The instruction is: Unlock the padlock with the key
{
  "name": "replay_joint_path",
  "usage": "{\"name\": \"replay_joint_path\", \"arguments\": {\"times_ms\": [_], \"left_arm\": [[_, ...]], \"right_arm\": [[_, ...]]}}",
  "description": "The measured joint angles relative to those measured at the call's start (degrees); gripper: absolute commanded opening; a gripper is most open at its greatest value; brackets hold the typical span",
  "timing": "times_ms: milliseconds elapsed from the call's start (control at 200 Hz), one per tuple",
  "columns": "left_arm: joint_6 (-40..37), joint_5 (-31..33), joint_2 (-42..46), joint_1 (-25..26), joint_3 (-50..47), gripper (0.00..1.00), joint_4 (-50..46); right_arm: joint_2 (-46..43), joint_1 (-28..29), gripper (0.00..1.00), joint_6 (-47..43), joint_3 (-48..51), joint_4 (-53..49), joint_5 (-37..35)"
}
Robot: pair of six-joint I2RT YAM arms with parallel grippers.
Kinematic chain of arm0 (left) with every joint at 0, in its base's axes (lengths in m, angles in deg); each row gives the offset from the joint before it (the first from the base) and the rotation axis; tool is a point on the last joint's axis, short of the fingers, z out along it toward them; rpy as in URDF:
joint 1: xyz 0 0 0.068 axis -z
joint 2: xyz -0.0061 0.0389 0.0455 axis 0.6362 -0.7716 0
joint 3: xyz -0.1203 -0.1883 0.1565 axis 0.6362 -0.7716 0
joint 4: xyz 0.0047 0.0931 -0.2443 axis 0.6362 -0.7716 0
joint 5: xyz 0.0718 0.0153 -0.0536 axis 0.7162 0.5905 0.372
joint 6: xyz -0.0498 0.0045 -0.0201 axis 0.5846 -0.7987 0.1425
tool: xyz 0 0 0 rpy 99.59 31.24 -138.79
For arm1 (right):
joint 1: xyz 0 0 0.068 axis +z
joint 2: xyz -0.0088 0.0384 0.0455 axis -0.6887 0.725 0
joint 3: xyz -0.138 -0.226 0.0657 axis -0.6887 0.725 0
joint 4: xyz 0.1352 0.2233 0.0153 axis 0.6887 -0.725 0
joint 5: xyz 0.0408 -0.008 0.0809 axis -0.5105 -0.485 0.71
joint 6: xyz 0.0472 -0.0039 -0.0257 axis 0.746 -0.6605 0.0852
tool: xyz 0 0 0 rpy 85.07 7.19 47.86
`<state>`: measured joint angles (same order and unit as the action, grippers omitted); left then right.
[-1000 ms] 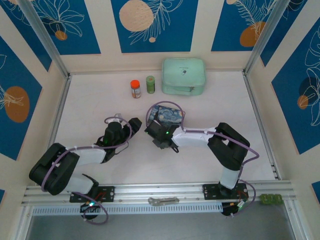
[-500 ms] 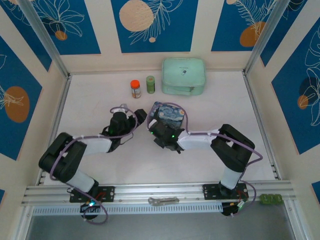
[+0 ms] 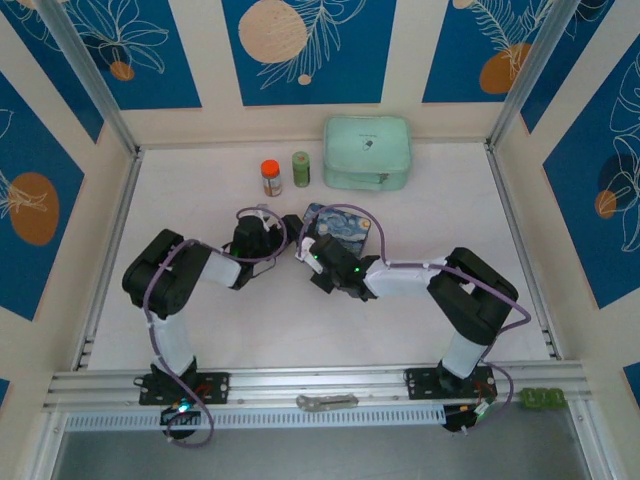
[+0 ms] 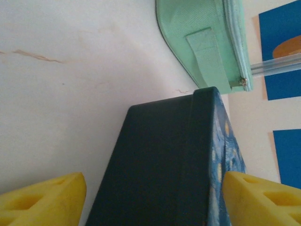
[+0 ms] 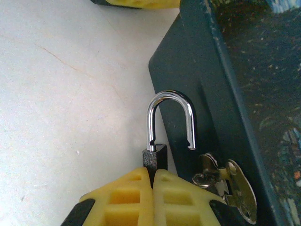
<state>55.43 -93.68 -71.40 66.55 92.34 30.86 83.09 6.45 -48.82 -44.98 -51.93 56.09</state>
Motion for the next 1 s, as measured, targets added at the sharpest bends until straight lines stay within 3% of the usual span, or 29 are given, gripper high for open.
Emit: {"name": "replay_joint_path", "arguments": {"times_ms": [480,695,805,1000], "left_arm": [[3.8,-0.8,-0.1,3.0,-3.1,0.65,5.8],[4.8,-0.8,-0.1,5.4,-3.4,0.54,6.7],[5.3,-0.8,-0.1,5.8,-4.3,0.56,8.4],[5.5,0.6,0.2,4.9,-6.7,0.69,9.2]], "right_arm": [[0.3,-3.5,0.00,0.0,-0.1,3.6,9.0],[0.3,-5.1,0.00,4.8,-1.1,3.9,15.1],[0.3,-5.8,0.00,7.5,-1.0,4.2,16.9],[-1.6,-5.9,0.00,10.4,0.3,4.3,18.6]]}}
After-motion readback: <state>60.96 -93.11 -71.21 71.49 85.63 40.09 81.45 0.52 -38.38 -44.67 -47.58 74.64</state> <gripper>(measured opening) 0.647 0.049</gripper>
